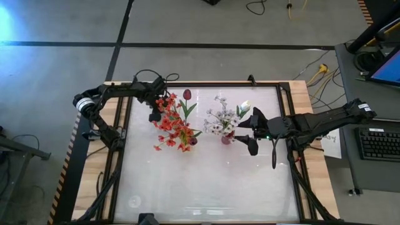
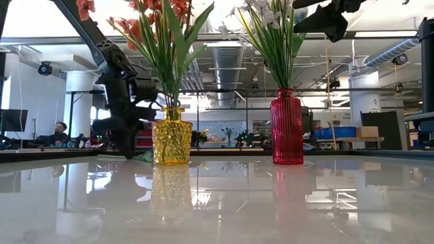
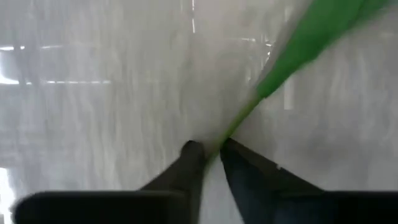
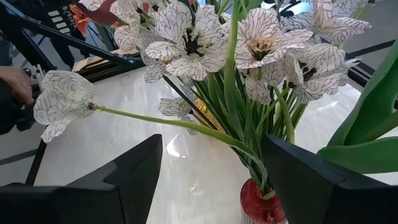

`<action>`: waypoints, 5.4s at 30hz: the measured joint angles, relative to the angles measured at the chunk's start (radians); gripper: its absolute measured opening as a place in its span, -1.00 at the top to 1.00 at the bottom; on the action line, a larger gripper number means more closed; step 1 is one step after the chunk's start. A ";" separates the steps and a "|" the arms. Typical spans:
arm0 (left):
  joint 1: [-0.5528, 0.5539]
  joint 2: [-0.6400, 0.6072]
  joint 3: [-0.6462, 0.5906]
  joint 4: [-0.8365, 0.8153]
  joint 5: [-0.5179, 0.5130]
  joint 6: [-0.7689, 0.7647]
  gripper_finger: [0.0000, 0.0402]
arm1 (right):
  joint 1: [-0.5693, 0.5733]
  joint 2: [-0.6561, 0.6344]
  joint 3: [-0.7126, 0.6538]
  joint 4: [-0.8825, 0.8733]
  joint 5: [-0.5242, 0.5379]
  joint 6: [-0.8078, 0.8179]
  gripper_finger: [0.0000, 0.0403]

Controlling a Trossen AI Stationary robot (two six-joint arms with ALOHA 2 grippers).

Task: Sort flowers into vase by color
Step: Put the white tulip into the red flower vase

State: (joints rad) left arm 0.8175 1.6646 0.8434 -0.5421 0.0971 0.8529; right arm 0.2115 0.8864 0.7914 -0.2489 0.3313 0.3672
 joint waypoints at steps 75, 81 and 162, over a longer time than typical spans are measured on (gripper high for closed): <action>0.038 0.138 0.128 0.035 -0.073 -0.228 0.75 | 0.000 -0.026 0.000 -0.008 -0.069 0.086 -0.28; 0.036 0.106 0.126 -0.004 -0.039 -0.256 0.98 | 0.000 -0.026 0.000 -0.008 -0.069 0.087 -0.28; -1.334 -0.359 0.481 0.583 -0.613 -0.629 1.00 | 0.123 0.042 0.000 0.738 -0.385 -0.470 -0.28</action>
State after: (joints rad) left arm -0.5165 1.3051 1.3244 0.0412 -0.5159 0.2241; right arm 0.3344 0.9283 0.7917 0.4888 -0.0537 -0.1027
